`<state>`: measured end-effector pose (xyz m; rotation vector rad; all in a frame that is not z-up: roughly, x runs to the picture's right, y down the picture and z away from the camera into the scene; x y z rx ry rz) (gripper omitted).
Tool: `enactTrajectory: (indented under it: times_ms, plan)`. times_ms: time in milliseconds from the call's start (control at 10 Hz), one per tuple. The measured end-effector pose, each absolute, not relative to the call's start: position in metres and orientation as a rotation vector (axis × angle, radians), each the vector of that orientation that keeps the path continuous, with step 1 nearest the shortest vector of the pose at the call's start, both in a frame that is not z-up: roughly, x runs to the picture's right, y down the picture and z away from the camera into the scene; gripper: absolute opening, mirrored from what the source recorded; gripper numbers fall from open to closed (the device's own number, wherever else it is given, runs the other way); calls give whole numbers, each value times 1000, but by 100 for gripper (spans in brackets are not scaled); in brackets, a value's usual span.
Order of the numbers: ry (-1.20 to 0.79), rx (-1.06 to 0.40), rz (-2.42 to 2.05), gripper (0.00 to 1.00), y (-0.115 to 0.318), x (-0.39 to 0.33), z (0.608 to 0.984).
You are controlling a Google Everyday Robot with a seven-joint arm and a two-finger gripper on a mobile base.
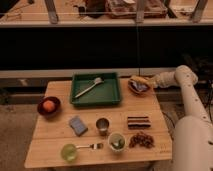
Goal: Place banana in red bowl
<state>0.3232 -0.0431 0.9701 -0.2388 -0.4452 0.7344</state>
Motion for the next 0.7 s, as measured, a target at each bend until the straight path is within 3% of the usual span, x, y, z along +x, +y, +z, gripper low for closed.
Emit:
enactTrajectory:
  times_ms: [700]
  plan:
    - [-442,-191,713,75,-51,319,946]
